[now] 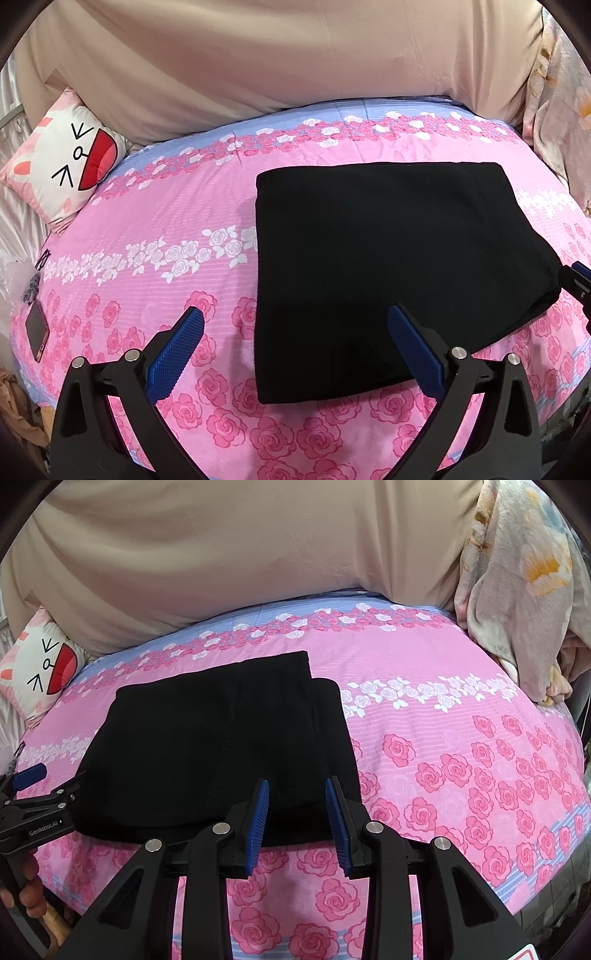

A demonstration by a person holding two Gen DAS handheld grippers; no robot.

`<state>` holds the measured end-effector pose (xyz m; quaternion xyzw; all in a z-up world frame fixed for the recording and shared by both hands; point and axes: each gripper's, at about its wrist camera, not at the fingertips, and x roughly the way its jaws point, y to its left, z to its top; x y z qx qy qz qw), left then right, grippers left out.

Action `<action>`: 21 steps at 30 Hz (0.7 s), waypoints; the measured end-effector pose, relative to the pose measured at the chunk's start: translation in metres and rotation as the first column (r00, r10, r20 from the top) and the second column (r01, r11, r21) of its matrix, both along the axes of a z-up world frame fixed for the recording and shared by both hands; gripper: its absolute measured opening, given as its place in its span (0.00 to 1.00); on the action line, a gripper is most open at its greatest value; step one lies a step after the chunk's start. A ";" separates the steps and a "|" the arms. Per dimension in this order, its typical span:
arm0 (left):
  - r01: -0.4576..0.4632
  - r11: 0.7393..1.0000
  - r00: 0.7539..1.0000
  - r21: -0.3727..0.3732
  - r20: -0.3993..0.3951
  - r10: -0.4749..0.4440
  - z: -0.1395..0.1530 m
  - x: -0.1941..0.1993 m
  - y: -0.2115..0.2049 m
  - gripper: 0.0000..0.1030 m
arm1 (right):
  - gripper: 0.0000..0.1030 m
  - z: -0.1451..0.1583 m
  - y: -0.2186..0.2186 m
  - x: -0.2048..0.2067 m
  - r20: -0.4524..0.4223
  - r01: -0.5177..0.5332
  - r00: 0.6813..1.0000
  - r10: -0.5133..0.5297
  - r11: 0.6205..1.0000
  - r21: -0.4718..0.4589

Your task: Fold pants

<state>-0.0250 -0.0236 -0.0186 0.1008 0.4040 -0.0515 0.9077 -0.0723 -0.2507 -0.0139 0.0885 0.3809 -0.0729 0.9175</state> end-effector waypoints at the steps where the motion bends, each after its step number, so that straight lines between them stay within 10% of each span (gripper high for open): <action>1: -0.002 1.000 1.000 -0.001 -0.001 0.002 -0.001 0.000 0.000 0.95 | 0.31 0.000 -0.001 0.000 -0.002 0.001 1.000 -0.001 1.000 -0.002; 6: 0.005 0.999 1.000 -0.039 -0.026 -0.006 -0.005 0.002 0.002 0.95 | 0.32 -0.001 -0.007 -0.002 -0.003 0.015 1.000 -0.016 1.000 -0.012; 14: -0.003 0.944 0.975 -0.329 -0.213 -0.071 -0.045 0.029 0.022 0.95 | 0.51 -0.019 -0.032 0.013 -0.008 -0.046 0.999 0.049 0.981 0.188; 17: 0.001 0.910 0.967 -0.414 -0.231 -0.106 -0.049 0.031 0.029 0.82 | 0.20 -0.028 -0.023 0.021 -0.027 -0.079 0.996 0.085 0.981 0.178; 18: 0.016 0.914 0.969 -0.405 -0.221 -0.115 -0.046 0.029 0.031 0.62 | 0.08 -0.020 -0.020 0.013 -0.005 -0.109 0.994 0.112 0.974 0.197; 21: 0.032 0.897 0.967 -0.440 -0.213 -0.139 -0.039 0.022 0.050 0.56 | 0.08 -0.004 -0.019 -0.005 0.043 -0.154 0.988 0.148 0.963 0.220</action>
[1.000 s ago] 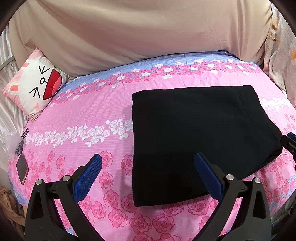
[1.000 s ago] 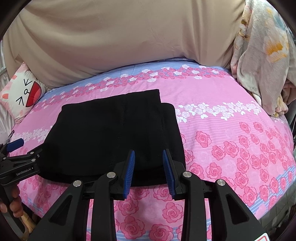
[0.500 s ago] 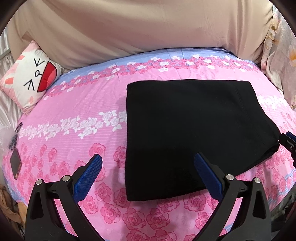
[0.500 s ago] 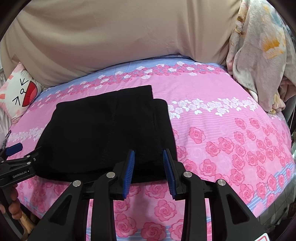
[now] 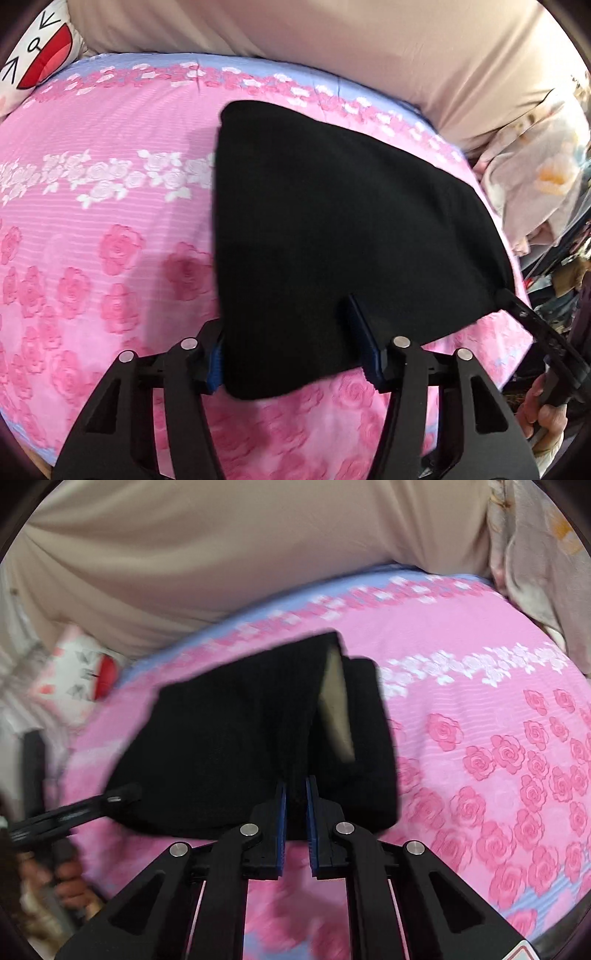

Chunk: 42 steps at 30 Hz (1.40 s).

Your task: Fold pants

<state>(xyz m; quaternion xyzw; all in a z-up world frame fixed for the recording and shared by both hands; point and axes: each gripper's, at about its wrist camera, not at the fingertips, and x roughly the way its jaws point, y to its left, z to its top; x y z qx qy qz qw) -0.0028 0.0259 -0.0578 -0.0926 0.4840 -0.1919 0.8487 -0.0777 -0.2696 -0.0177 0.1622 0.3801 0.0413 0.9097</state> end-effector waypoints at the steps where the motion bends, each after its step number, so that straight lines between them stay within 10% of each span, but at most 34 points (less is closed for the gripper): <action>1: 0.005 1.000 1.000 0.008 -0.024 -0.005 -0.005 0.002 0.002 0.67 | 0.09 -0.005 -0.001 0.002 -0.018 0.006 1.000 -0.007 1.000 -0.027; 5: 0.025 0.996 0.998 0.081 0.063 -0.030 0.007 -0.006 -0.004 0.71 | 0.24 -0.033 -0.017 0.011 -0.113 0.045 0.993 -0.042 0.999 0.024; 6: 0.028 0.996 0.995 0.087 0.098 -0.037 0.018 -0.010 -0.005 0.90 | 0.37 -0.022 -0.018 0.009 -0.086 0.057 0.995 -0.054 0.998 0.037; 8: -0.015 0.994 0.986 0.108 0.167 -0.003 0.034 -0.009 -0.002 0.95 | 0.83 -0.008 -0.019 0.011 -0.035 0.088 0.995 -0.090 0.995 -0.050; 9: -0.031 0.993 0.984 0.118 0.179 0.010 0.034 -0.005 -0.002 0.95 | 0.88 -0.007 -0.020 0.015 -0.016 0.105 0.994 -0.107 0.990 -0.097; 14: -0.053 0.998 0.997 -0.020 -0.060 0.052 -0.009 0.038 0.007 0.95 | 0.89 -0.050 -0.037 0.051 -0.162 0.078 0.985 -0.058 0.990 0.117; 16: -0.063 0.997 0.998 -0.047 -0.007 0.063 -0.006 0.032 0.006 0.95 | 0.87 -0.049 -0.027 0.049 -0.131 0.072 0.990 -0.059 0.993 0.094; 18: 0.001 0.995 0.999 -0.100 -0.043 -0.006 -0.012 0.033 -0.005 0.94 | 0.54 -0.048 -0.023 0.046 -0.109 0.055 0.993 -0.037 0.983 0.175; 23: 0.035 0.990 0.999 -0.136 -0.023 -0.038 0.001 0.037 -0.016 0.37 | 0.31 -0.014 -0.008 0.040 -0.055 0.013 0.998 -0.005 0.989 0.150; 34: 0.113 0.979 0.947 -0.167 0.317 -0.055 0.135 0.089 -0.003 0.22 | 0.30 0.121 0.011 0.111 0.242 -0.116 0.963 0.114 0.993 -0.008; 42: 0.058 0.996 0.900 -0.070 0.436 -0.022 0.130 0.194 -0.017 0.24 | 0.32 0.078 -0.017 0.271 0.231 -0.100 0.969 0.090 0.994 0.035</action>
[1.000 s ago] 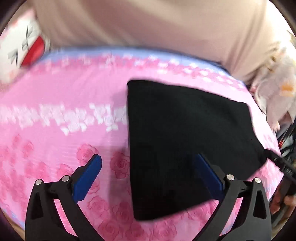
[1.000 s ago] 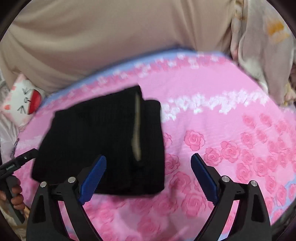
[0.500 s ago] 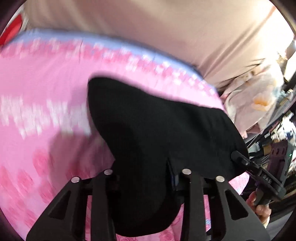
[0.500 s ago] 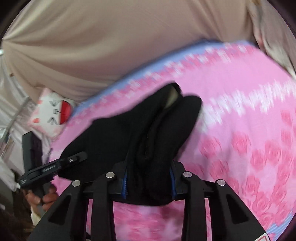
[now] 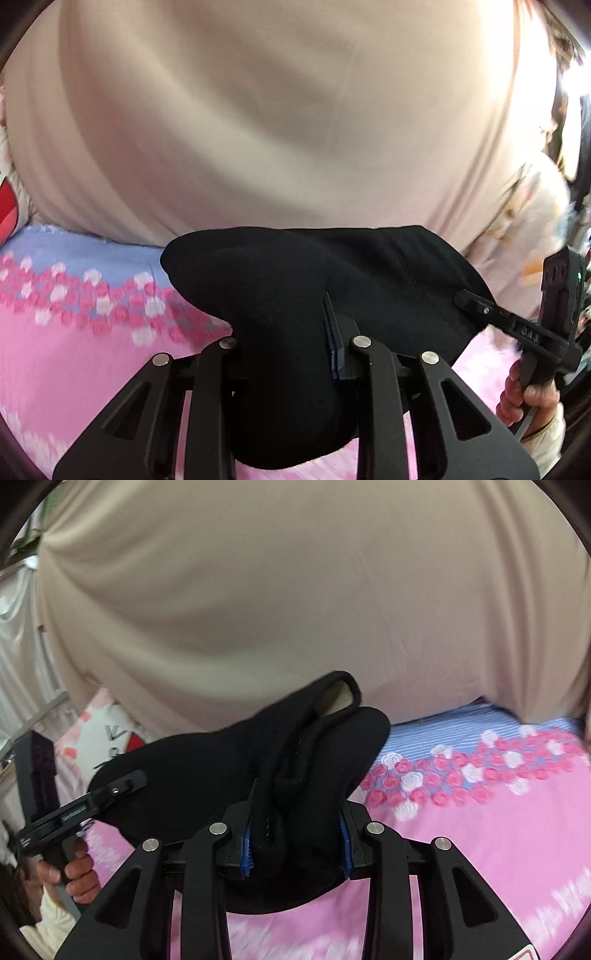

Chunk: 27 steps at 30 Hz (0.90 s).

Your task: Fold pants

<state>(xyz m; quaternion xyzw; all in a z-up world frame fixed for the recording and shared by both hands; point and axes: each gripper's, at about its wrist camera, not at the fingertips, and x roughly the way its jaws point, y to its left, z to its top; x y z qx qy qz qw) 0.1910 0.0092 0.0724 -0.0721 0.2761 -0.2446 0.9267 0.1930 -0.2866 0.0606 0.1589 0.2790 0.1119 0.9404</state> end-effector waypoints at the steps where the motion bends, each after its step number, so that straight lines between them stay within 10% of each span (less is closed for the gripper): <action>1: -0.002 1.000 1.000 0.018 -0.028 0.002 -0.019 0.023 -0.004 0.26 | 0.33 -0.024 0.000 0.024 -0.044 -0.007 0.999 0.007 1.000 -0.001; 4: 0.017 0.999 0.984 0.051 -0.180 -0.007 -0.079 0.076 -0.007 0.36 | 0.39 -0.095 -0.006 0.063 -0.199 0.010 0.980 -0.013 1.000 -0.015; 6: 0.003 1.000 0.958 0.017 -0.285 0.002 -0.117 0.094 0.005 0.62 | 0.52 -0.120 -0.019 0.058 -0.214 0.019 0.977 -0.013 1.000 0.024; 10: -0.038 0.998 0.950 0.047 -0.307 0.050 -0.117 0.072 0.032 0.88 | 0.57 -0.104 -0.037 0.023 -0.199 0.073 0.978 -0.063 0.996 0.043; 13: -0.113 0.982 0.978 0.153 -0.159 0.137 -0.087 0.034 0.047 0.89 | 0.48 -0.070 -0.038 -0.006 -0.124 0.090 0.989 -0.084 0.995 0.041; 15: -0.154 0.966 0.982 0.206 -0.079 0.173 -0.064 0.010 0.046 0.90 | 0.12 -0.056 -0.026 -0.006 -0.124 0.049 0.991 -0.044 0.998 0.041; 17: -0.170 0.964 0.979 0.206 -0.079 0.189 -0.052 0.001 0.041 0.92 | 0.01 -0.055 0.000 0.009 -0.155 0.010 0.988 -0.010 1.000 -0.001; 20: -0.193 0.949 0.965 0.248 -0.130 0.230 -0.058 0.005 0.023 0.93 | 0.00 -0.100 0.024 0.047 -0.279 0.032 0.956 -0.093 0.976 -0.214; 27: -0.279 0.860 0.931 0.427 -0.099 0.351 -0.083 -0.012 0.007 0.93 | 0.10 -0.070 0.022 -0.022 -0.179 0.132 0.970 -0.166 0.974 -0.186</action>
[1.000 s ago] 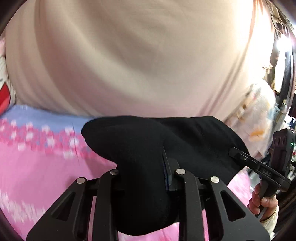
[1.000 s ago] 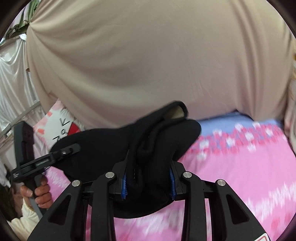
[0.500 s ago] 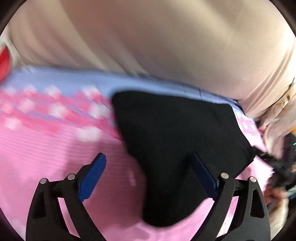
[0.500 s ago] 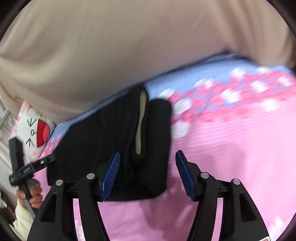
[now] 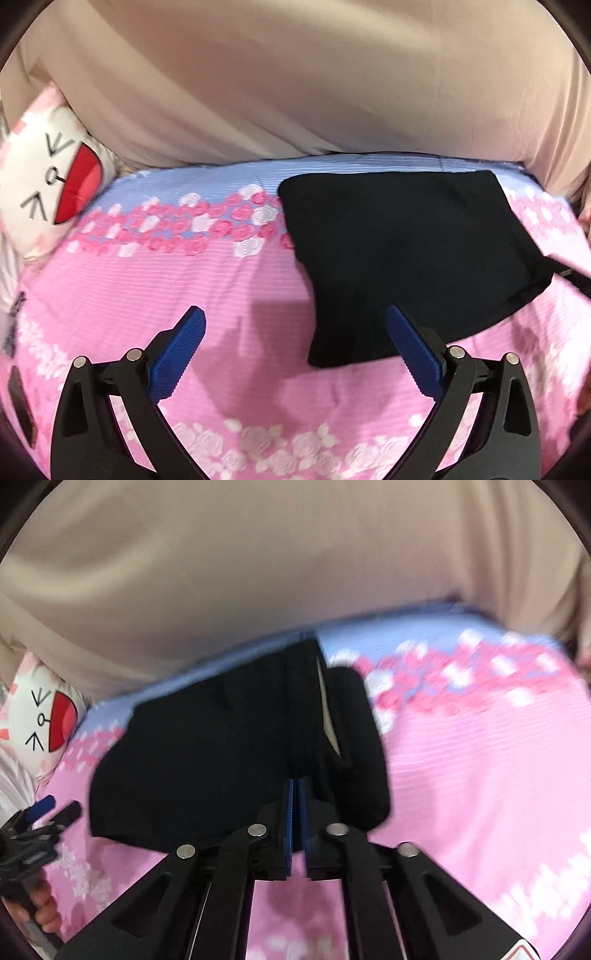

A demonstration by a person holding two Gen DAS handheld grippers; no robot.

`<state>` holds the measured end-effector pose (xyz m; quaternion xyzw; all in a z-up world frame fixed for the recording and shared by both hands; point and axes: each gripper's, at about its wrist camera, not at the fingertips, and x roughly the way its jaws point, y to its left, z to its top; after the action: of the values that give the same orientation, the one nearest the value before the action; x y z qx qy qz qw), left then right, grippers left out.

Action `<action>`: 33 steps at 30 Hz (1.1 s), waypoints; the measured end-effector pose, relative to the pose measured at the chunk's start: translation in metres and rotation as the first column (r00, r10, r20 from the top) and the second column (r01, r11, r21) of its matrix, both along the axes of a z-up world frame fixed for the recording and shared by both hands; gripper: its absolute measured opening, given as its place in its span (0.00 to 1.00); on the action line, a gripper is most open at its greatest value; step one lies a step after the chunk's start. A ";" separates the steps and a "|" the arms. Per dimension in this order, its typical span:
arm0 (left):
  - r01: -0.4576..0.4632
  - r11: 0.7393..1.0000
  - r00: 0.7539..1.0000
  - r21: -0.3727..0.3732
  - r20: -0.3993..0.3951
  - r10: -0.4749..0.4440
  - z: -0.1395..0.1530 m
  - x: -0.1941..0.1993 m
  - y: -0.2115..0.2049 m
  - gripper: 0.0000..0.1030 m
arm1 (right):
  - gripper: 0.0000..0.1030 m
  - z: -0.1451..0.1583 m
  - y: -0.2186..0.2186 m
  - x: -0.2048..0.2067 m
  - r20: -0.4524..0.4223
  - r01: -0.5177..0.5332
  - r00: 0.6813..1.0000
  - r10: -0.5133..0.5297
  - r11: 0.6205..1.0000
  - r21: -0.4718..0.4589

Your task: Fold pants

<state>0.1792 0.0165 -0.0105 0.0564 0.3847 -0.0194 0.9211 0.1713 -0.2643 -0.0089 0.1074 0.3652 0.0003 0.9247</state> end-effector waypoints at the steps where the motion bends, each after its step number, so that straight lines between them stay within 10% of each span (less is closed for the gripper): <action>1: -0.001 1.000 1.000 0.010 0.010 0.001 0.001 -0.006 -0.001 0.93 | 0.10 0.004 0.003 -0.011 0.018 0.008 1.000 -0.008 1.000 -0.021; 33: -0.003 0.996 0.976 0.086 0.218 -0.016 0.049 -0.167 -0.016 0.95 | 0.29 0.055 0.057 -0.174 0.199 0.078 0.978 -0.060 0.993 -0.084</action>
<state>0.0118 0.0000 0.0383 0.0990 0.2813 0.0006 0.9545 -0.0029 -0.2073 0.0459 0.0769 0.2678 -0.0381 0.9596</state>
